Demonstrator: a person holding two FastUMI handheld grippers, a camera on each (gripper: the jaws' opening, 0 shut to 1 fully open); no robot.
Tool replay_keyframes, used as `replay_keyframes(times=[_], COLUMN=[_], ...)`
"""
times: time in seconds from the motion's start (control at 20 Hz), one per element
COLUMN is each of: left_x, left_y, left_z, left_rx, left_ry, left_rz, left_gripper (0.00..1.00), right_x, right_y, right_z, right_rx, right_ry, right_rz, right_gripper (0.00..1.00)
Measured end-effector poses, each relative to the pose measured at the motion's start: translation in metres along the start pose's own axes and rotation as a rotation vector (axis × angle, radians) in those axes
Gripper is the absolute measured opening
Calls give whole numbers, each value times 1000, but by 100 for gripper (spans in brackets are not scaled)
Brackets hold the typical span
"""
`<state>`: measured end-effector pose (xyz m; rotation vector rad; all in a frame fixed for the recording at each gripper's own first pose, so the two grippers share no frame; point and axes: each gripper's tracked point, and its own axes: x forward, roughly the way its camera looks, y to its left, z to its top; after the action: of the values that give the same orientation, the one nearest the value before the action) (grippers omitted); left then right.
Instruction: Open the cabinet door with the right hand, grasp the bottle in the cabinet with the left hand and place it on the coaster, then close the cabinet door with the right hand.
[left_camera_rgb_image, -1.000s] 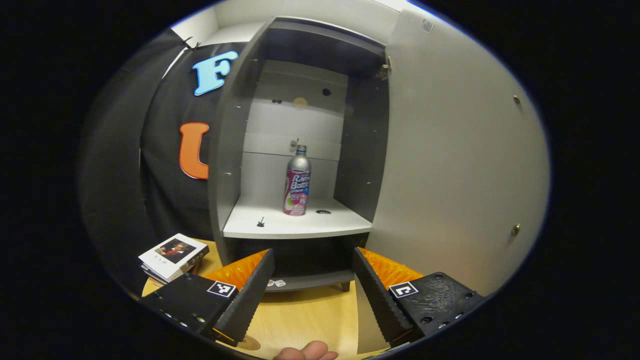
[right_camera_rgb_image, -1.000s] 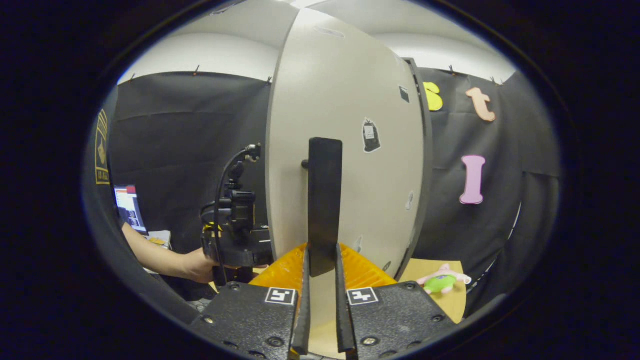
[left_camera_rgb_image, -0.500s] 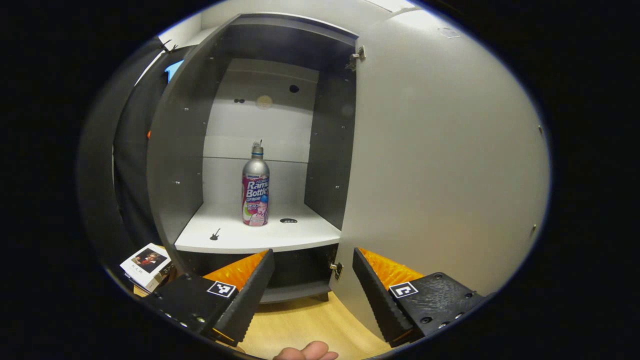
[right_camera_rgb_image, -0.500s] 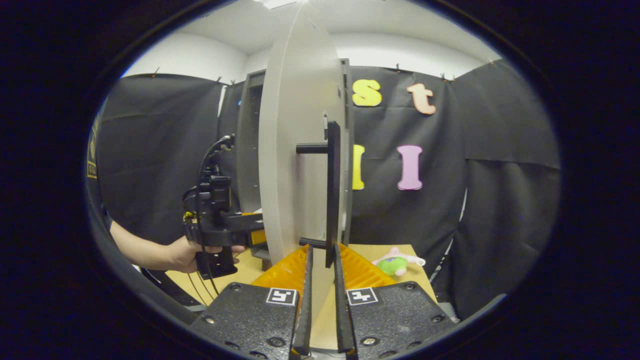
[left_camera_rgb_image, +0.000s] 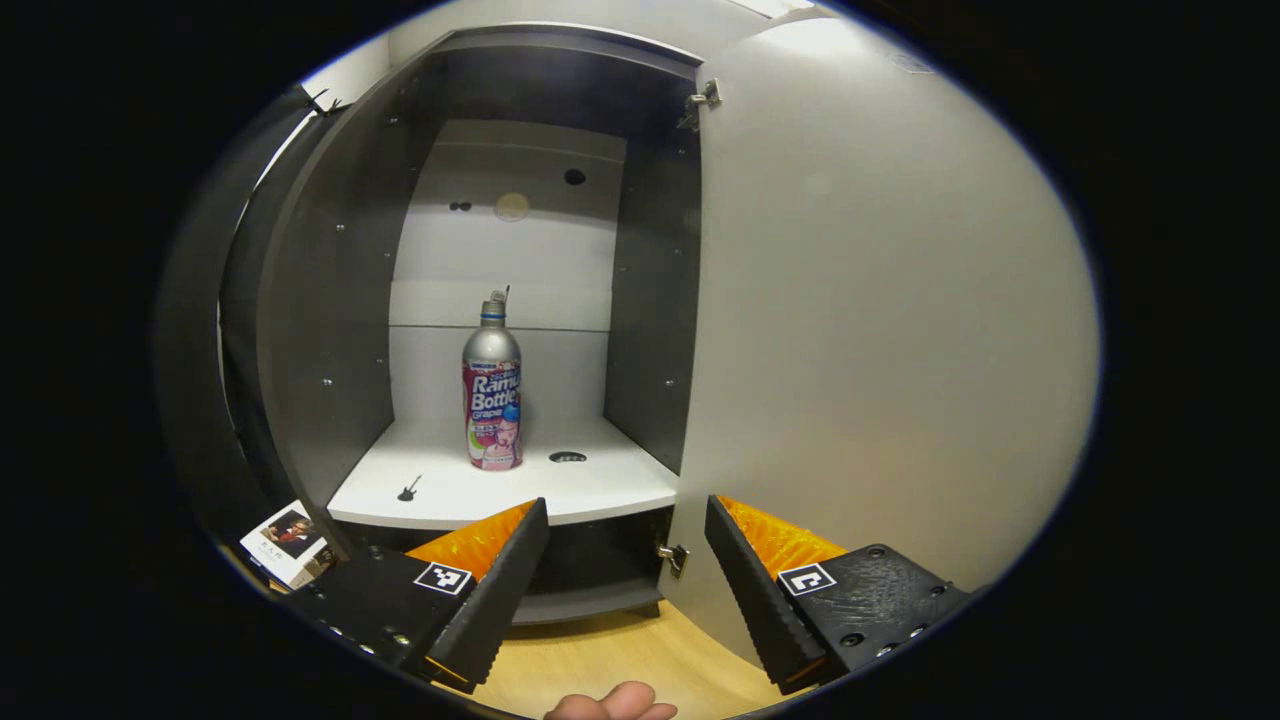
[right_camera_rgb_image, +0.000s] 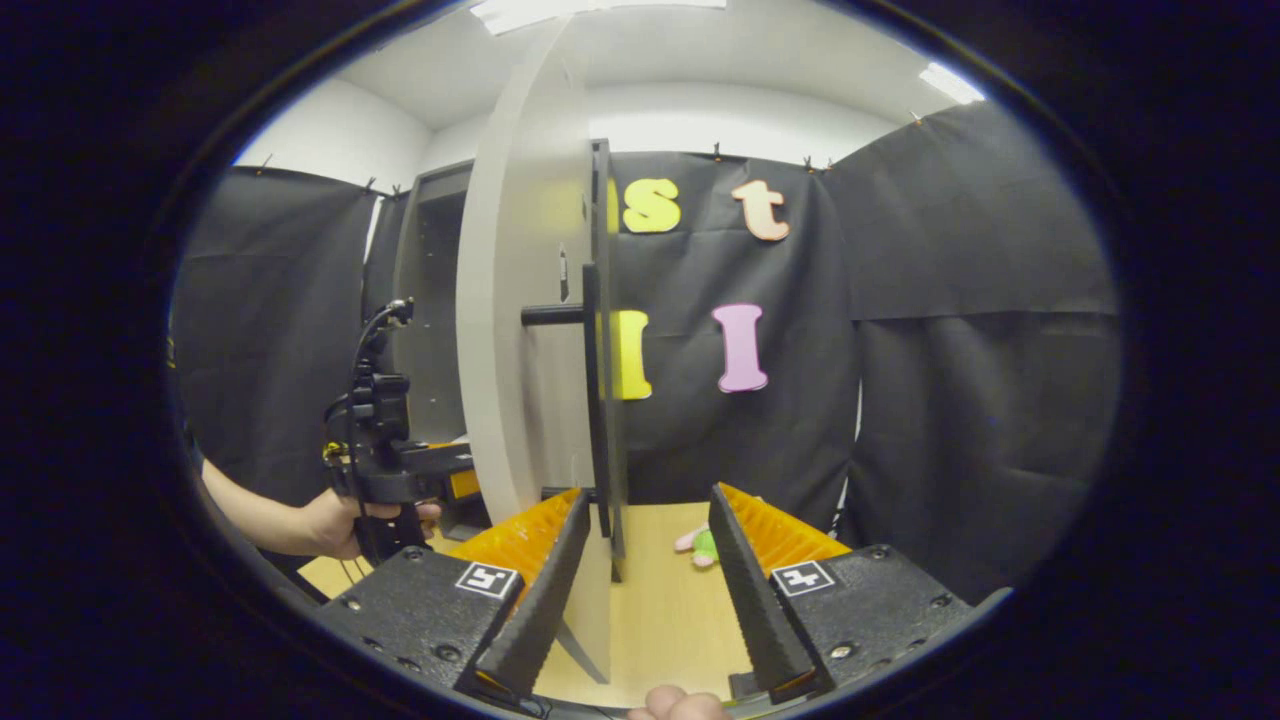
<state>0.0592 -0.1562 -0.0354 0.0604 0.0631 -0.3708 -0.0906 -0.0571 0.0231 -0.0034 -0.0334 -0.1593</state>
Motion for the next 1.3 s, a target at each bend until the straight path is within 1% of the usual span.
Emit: replay_keyframes(times=[0.05,0.1,0.15,0.25,0.3,0.4,0.45,0.6,0.75,0.8,0.95,1.0,1.05,1.1,1.15,1.25,1.3], left_x=[3,8,14,27,36,55,63,90,116,124,144,150,155,161,168,180,186], left_y=[7,16,25,49,59,71,76,91,96,98,113,117,120,124,130,146,151], left_z=[4,10,16,27,33,44,48,52,54,53,53,54,52,54,55,58,56], left_rx=[-1,1,3,18,18,-5,-7,45,89,99,102,87,66,52,59,85,74], left_ry=[-12,-24,-34,-43,-51,-73,-80,-87,-103,-100,-103,-108,-112,-118,-118,-124,-115], left_rz=[21,45,70,142,167,185,195,220,242,255,324,335,343,347,354,407,409], left_gripper=[100,95,95,95,95,95,95,95,95,95,96,89,96,96,96,96,96], right_x=[-3,-6,-7,-10,-8,-3,-1,0,1,1,3,3,2,2,3,4,4], right_y=[0,3,4,3,3,0,2,-1,1,1,-1,0,1,1,0,0,1], right_z=[-1,-1,-6,-8,-7,-6,-7,-5,-5,-5,-5,-5,-6,-4,-5,-5,-5], right_rx=[20,47,69,113,130,148,143,100,90,86,78,95,102,100,97,102,98], right_ry=[-8,-19,-19,-25,-23,-15,-7,-4,2,5,16,20,24,24,27,36,40], right_rz=[8,21,25,28,30,32,35,21,21,21,29,30,32,34,35,39,44], right_gripper=[85,91,93,94,94,93,94,94,95,94,94,94,94,94,94,94,94])
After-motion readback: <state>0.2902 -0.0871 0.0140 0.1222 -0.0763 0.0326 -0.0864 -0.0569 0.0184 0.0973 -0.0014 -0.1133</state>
